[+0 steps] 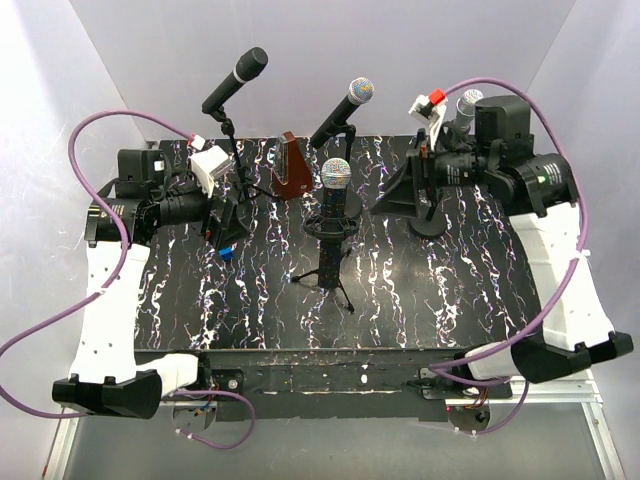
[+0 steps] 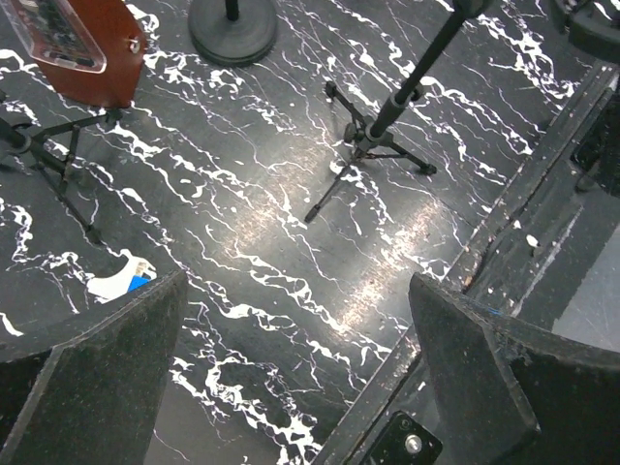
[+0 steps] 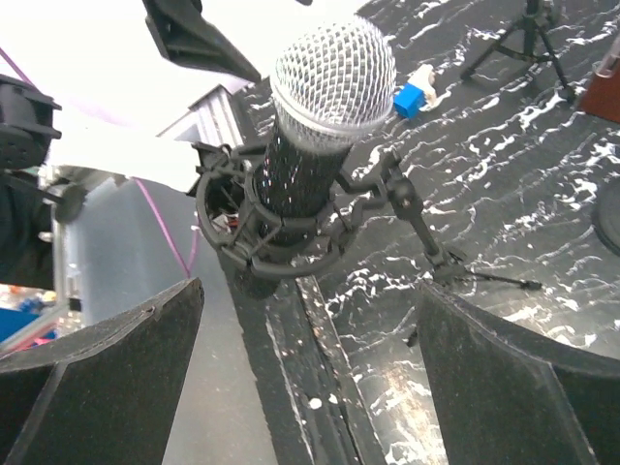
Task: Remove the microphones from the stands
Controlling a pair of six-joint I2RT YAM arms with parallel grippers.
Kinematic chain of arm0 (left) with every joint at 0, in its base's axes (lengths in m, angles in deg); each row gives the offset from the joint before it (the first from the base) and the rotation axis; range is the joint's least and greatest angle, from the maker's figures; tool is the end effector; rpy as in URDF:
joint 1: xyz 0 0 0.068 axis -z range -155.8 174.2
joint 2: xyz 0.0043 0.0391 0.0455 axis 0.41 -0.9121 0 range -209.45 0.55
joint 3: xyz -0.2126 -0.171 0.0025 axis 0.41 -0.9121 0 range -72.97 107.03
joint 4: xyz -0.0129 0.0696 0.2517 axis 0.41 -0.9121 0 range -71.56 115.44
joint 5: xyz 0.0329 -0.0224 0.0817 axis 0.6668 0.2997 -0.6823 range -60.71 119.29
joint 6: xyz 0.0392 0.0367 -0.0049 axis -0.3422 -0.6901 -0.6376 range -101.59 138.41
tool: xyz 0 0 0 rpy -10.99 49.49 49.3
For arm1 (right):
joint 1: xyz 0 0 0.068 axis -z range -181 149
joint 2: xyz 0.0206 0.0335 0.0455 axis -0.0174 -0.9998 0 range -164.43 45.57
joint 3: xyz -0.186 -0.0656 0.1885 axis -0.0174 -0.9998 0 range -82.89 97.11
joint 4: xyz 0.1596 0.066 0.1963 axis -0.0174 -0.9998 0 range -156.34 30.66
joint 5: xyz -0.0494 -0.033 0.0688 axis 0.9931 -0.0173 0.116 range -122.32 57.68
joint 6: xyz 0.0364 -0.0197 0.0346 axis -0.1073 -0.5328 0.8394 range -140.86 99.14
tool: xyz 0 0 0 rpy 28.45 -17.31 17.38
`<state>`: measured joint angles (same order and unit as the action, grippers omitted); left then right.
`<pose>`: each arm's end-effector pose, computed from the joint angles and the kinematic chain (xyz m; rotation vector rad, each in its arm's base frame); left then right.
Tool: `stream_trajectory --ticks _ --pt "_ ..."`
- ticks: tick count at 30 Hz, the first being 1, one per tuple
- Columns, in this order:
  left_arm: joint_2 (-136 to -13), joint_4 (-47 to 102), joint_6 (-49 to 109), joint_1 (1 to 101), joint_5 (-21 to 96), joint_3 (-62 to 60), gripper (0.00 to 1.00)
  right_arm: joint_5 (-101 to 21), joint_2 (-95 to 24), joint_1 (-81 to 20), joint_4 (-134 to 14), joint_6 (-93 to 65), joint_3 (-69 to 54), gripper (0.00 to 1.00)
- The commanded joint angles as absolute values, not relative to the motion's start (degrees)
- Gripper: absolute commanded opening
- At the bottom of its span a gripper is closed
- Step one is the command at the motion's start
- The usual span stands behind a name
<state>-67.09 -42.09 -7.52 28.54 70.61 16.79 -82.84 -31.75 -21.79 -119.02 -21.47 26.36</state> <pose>0.1922 -0.0382 0.4339 0.8945 2.0165 -0.6401 0.1994 0.1051 0.5066 -0.9136 1.8240 1.1192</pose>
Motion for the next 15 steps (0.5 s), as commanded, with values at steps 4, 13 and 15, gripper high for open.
stream_trajectory --ticks 4,13,15 --pt "-67.7 -49.9 -10.9 29.6 76.8 22.2 0.98 -87.0 -37.2 -25.0 -108.6 -10.7 30.7 0.96" --pt "-70.5 -50.8 -7.6 31.1 78.4 26.6 0.98 -90.2 -43.2 -29.5 -103.2 -5.3 32.8 0.96" --pt "-71.0 -50.0 -6.3 31.2 79.1 27.1 0.98 -90.0 -44.1 -30.6 -102.3 -4.3 33.1 0.96"
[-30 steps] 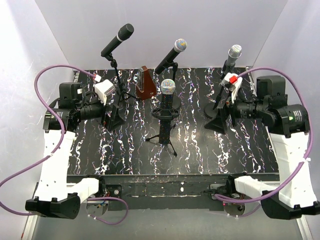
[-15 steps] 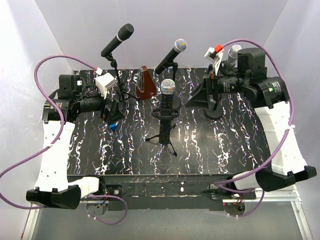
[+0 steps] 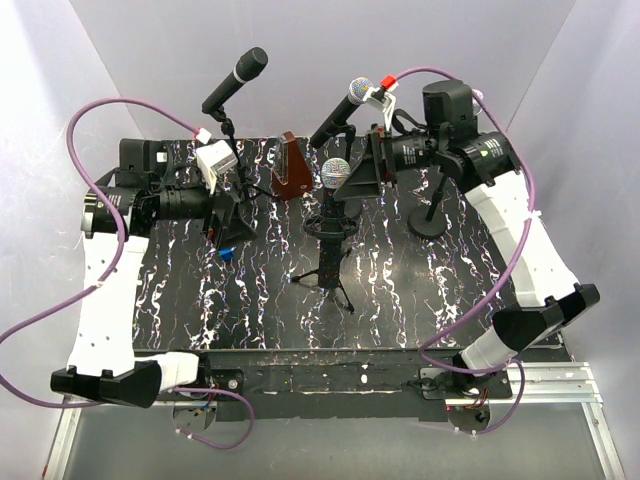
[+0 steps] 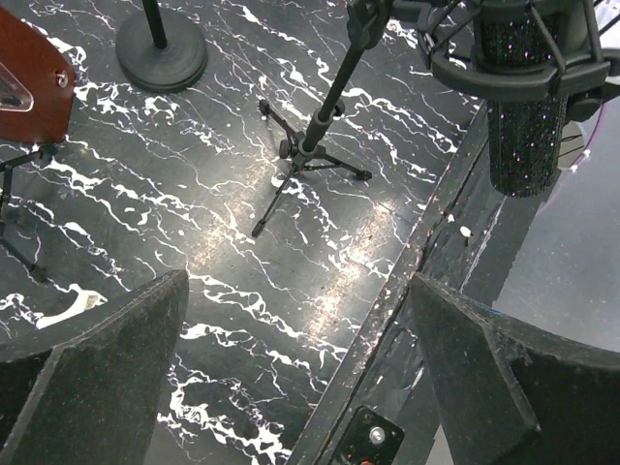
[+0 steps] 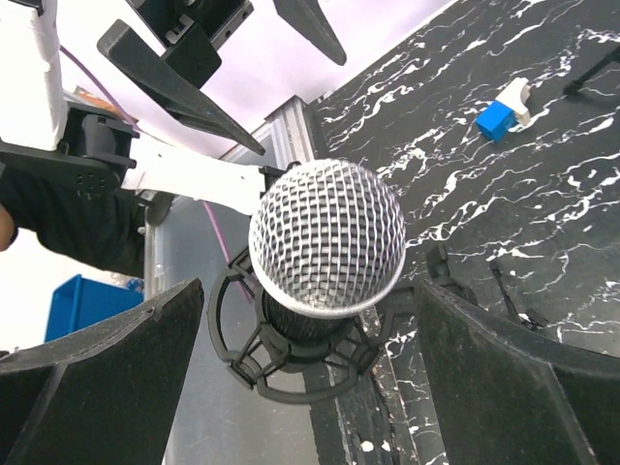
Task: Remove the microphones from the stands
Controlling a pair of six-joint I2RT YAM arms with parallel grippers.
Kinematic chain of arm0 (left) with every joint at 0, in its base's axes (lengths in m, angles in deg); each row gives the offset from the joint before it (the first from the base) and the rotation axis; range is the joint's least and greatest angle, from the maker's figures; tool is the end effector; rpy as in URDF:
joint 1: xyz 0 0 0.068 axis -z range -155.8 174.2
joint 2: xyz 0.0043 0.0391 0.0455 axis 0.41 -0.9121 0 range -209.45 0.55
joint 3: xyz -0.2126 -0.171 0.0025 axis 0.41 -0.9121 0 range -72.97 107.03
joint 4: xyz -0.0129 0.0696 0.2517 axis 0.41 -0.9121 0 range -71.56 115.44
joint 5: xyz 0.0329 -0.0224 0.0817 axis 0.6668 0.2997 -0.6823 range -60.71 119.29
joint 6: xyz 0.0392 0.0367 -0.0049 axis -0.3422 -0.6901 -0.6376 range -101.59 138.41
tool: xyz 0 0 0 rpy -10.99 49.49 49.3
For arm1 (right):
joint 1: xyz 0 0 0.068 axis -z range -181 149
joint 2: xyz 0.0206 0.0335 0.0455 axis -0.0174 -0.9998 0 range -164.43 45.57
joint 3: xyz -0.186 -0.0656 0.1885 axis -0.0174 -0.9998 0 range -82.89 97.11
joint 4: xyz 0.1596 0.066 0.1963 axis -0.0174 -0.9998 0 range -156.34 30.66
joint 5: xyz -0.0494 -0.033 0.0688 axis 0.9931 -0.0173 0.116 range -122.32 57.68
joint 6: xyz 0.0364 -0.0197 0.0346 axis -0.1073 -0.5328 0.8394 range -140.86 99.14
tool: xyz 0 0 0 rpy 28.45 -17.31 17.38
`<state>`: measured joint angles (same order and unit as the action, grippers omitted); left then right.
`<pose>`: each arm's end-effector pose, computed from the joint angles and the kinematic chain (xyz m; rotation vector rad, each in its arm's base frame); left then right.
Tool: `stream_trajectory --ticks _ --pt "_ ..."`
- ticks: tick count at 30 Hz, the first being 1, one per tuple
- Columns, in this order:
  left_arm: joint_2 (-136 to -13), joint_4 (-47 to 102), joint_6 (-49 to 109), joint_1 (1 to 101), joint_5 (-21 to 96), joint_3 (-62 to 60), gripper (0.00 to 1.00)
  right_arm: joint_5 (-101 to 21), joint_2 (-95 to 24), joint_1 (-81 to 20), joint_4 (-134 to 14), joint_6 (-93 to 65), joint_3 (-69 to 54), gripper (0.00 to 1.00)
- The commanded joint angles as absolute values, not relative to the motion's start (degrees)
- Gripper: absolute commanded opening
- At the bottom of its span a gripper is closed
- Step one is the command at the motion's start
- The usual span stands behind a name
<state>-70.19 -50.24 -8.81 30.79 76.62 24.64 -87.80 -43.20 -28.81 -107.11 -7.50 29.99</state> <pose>0.1846 -0.0477 0.4533 0.9795 1.9859 -0.7951 0.2514 0.1657 0.4945 -0.9106 1.8509 1.4089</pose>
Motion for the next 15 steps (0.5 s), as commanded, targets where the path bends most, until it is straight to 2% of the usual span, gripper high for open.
stream_trajectory --ticks 1,3,7,13,15 --pt "-71.3 -49.4 -5.5 31.4 79.5 27.2 0.98 -89.5 -44.6 -31.0 -102.0 -3.8 33.1 0.96" --pt "-71.5 -48.5 -4.5 32.2 80.1 27.3 0.98 -88.9 -45.4 -31.6 -101.1 -2.8 33.1 0.96" --pt "-72.0 -45.0 -1.1 38.3 78.0 25.7 0.98 -85.8 -47.1 -32.1 -99.9 -1.1 33.6 0.87" --pt "-74.7 -38.7 4.7 47.7 72.5 25.6 0.98 -79.6 -47.0 -32.1 -100.5 -1.5 35.7 0.67" --pt "-75.7 -36.7 5.8 48.5 71.4 26.3 0.98 -77.8 -46.1 -32.2 -100.8 -1.5 35.4 0.58"
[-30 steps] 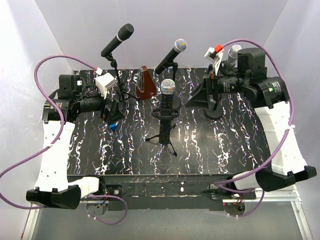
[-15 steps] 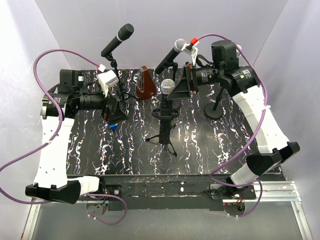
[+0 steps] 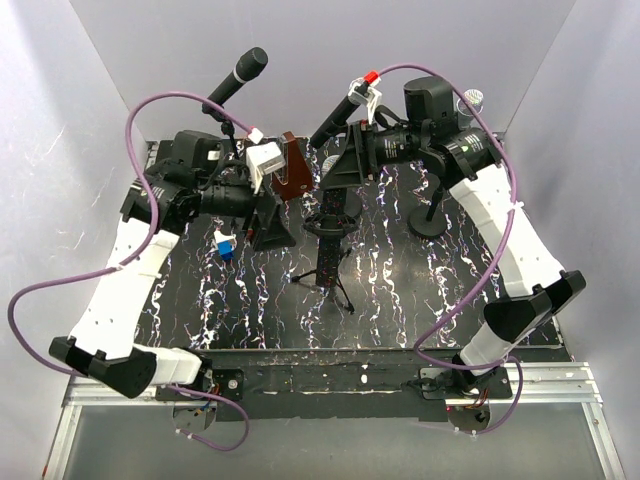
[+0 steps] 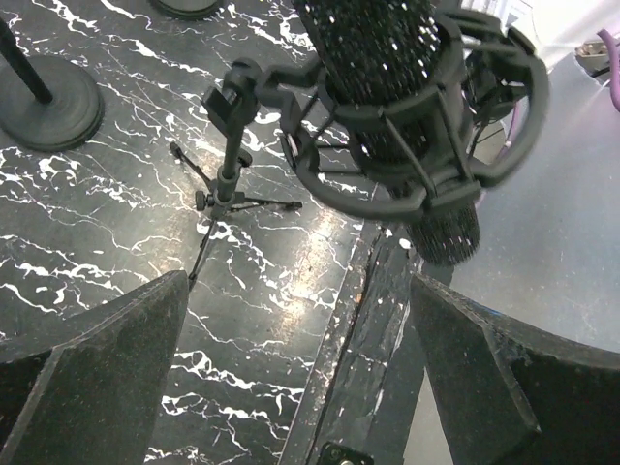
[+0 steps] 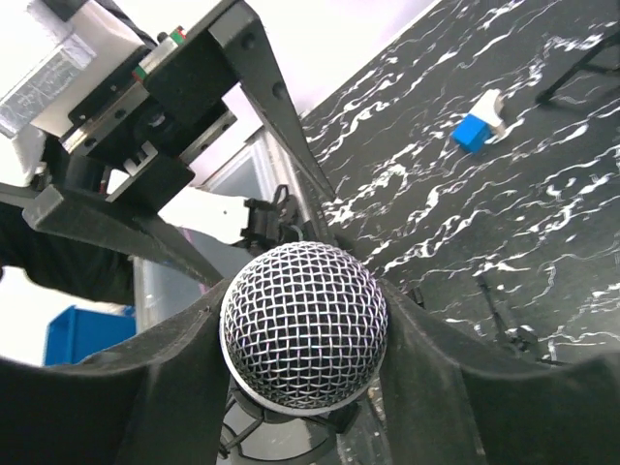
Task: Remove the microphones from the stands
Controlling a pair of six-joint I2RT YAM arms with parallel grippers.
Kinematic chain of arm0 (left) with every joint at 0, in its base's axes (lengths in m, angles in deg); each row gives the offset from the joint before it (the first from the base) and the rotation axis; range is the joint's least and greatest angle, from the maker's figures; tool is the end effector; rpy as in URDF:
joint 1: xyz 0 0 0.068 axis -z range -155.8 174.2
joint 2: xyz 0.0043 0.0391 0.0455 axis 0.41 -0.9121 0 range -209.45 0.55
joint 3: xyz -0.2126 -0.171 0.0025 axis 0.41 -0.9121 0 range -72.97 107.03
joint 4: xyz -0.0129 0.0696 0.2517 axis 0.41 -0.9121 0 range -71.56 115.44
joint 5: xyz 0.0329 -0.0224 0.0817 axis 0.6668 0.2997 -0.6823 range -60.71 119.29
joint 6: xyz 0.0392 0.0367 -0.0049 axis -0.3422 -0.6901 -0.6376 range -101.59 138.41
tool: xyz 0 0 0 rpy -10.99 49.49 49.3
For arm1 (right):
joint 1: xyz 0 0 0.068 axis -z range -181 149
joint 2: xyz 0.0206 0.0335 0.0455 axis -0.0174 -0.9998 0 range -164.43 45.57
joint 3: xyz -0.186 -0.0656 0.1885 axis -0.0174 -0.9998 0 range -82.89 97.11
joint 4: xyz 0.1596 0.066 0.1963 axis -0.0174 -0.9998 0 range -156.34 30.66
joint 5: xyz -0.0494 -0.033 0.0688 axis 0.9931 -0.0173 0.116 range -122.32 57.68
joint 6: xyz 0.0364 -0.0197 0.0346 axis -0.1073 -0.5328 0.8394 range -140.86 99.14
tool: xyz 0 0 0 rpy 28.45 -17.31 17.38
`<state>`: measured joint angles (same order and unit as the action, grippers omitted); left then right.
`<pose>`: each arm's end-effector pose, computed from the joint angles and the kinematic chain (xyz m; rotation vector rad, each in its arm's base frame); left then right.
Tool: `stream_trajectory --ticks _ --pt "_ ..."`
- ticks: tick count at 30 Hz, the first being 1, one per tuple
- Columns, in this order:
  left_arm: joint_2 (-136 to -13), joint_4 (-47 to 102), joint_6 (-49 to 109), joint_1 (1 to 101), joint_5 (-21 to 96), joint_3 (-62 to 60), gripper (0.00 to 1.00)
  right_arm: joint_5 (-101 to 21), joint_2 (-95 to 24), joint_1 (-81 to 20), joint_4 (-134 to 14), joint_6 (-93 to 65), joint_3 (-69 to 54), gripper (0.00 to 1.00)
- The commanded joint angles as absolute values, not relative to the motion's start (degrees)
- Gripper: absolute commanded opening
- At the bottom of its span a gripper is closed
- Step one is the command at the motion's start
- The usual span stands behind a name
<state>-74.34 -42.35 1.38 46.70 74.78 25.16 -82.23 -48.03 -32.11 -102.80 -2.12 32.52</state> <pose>0.1963 -0.1089 0.4509 1.1151 1.9532 -0.9720 0.2700 0.1947 0.4880 -0.8339 1.8978 1.3999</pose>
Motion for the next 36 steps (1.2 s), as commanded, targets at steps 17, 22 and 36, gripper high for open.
stream_trajectory --ticks 17,22,36 --pt "-77.9 -27.9 5.3 51.1 70.8 26.3 0.98 -33.7 -39.8 -38.5 -107.9 6.6 36.1 0.01" --pt "-77.1 -28.1 7.1 53.6 71.7 26.8 0.98 -27.2 -42.8 -39.5 -109.3 9.4 40.3 0.01" --pt "-79.8 -23.6 9.9 55.8 63.1 32.8 0.98 -21.4 -48.5 -44.0 -109.6 11.6 47.0 0.01"
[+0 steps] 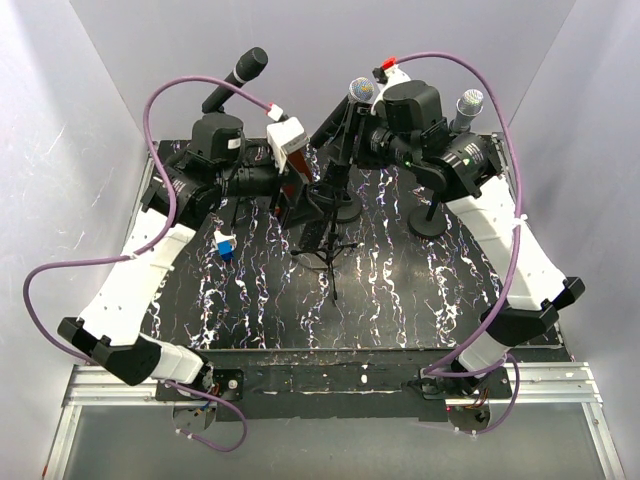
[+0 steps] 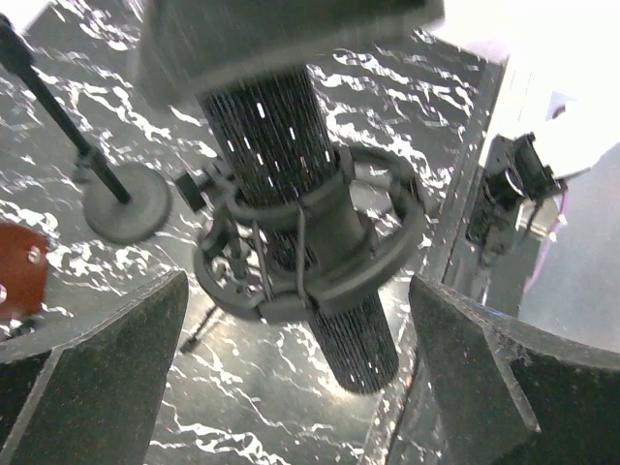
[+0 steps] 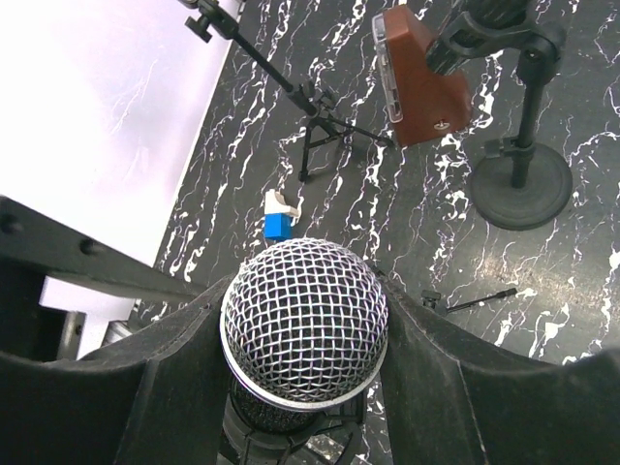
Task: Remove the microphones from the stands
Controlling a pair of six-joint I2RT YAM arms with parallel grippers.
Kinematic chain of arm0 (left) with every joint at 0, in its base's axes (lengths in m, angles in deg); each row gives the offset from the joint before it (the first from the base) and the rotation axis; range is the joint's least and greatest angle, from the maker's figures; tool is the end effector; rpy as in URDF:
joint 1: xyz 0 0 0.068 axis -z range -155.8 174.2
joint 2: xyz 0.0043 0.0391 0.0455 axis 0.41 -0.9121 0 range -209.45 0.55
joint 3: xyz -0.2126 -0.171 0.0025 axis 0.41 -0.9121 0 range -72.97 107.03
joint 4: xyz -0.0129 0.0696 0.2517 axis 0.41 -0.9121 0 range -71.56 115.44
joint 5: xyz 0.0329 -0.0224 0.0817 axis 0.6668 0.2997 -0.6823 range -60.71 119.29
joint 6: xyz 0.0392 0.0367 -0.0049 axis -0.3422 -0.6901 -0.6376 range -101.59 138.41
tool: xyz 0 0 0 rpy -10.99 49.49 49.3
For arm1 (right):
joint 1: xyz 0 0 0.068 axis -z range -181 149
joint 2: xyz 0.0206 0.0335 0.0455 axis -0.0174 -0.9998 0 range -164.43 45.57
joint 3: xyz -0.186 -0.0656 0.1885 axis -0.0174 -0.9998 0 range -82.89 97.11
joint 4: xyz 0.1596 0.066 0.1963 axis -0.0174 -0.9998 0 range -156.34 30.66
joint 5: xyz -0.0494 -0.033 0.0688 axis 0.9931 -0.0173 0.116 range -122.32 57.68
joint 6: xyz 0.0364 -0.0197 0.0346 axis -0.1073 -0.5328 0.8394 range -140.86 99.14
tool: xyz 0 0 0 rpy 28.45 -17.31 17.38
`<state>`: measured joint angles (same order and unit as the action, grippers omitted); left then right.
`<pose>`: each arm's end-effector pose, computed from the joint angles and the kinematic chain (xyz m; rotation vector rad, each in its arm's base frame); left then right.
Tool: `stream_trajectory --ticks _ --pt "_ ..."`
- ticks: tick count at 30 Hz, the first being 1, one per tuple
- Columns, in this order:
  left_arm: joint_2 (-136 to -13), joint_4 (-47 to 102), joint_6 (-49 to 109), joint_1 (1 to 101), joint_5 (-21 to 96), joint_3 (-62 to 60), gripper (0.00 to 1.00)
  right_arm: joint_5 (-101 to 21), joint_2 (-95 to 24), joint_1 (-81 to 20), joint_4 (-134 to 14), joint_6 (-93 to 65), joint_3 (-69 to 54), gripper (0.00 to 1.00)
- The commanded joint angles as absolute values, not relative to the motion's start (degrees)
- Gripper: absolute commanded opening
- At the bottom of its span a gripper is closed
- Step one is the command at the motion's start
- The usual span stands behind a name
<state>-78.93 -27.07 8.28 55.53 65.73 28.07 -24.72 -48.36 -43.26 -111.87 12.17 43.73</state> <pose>0.2158 -0.1562 0.4662 1.0994 1.8091 -0.8902 0.2361 0.2081 0.5227 -0.0675 1.9868 0.7476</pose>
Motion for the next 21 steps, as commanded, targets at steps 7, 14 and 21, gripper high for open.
stream_trajectory --ticks 7,14,21 --pt "-79.1 -23.5 4.5 55.8 65.2 32.2 0.98 -37.5 -49.6 -44.0 -107.4 0.9 47.8 0.32" --pt "-76.2 -23.1 -9.4 55.8 65.9 28.3 0.97 -53.0 -40.5 -41.0 -93.5 -7.1 32.0 0.83" --pt "-76.6 -26.4 -12.7 55.8 67.9 29.8 0.9 -59.8 -39.9 -38.0 -90.4 -7.9 29.9 0.86"
